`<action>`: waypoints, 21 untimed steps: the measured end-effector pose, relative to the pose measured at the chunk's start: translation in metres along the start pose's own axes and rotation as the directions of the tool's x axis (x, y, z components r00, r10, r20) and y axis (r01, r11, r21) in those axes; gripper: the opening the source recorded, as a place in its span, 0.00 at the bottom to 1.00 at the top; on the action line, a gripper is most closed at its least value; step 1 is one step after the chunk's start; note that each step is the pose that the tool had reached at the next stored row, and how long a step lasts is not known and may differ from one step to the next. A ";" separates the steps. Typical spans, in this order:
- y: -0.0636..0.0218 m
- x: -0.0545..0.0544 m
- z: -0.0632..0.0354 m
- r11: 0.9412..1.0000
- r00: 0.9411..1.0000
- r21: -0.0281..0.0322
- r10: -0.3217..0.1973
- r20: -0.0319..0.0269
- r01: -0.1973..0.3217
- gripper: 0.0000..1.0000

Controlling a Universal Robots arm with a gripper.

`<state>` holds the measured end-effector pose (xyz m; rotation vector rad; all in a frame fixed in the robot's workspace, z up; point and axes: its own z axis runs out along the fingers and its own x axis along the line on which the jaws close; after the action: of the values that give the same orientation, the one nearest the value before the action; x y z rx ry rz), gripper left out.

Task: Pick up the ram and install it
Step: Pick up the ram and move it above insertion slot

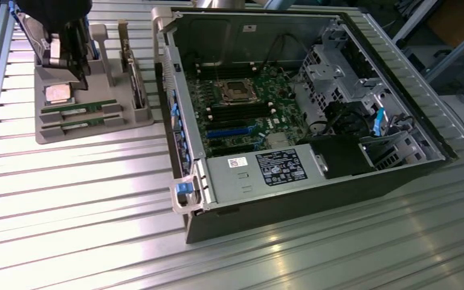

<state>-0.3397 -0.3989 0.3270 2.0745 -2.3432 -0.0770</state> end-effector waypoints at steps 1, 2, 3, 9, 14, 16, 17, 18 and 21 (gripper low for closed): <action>0.0000 0.000 0.0008 1.000 1.000 0.000 0.000 0.000 0.000 0.36; -0.0001 0.000 0.0014 1.000 1.000 0.000 0.000 0.000 0.000 0.36; -0.0001 0.000 0.0024 1.000 1.000 0.000 0.000 0.000 0.000 0.36; -0.0003 0.000 0.0073 1.000 1.000 0.000 0.000 0.000 0.000 0.36; -0.0005 0.000 0.0118 1.000 1.000 0.000 -0.001 0.000 0.001 0.36; -0.0006 0.000 0.0139 1.000 1.000 0.000 -0.001 0.000 0.001 0.36; -0.0007 0.000 0.0152 1.000 1.000 0.000 -0.002 0.000 0.002 0.36; -0.0007 0.000 0.0162 1.000 1.000 0.000 -0.002 0.000 0.002 0.36; -0.0009 0.001 0.0195 1.000 1.000 0.000 -0.002 0.000 0.002 0.36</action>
<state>-0.3397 -0.3990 0.3074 2.0773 -2.3406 -0.0770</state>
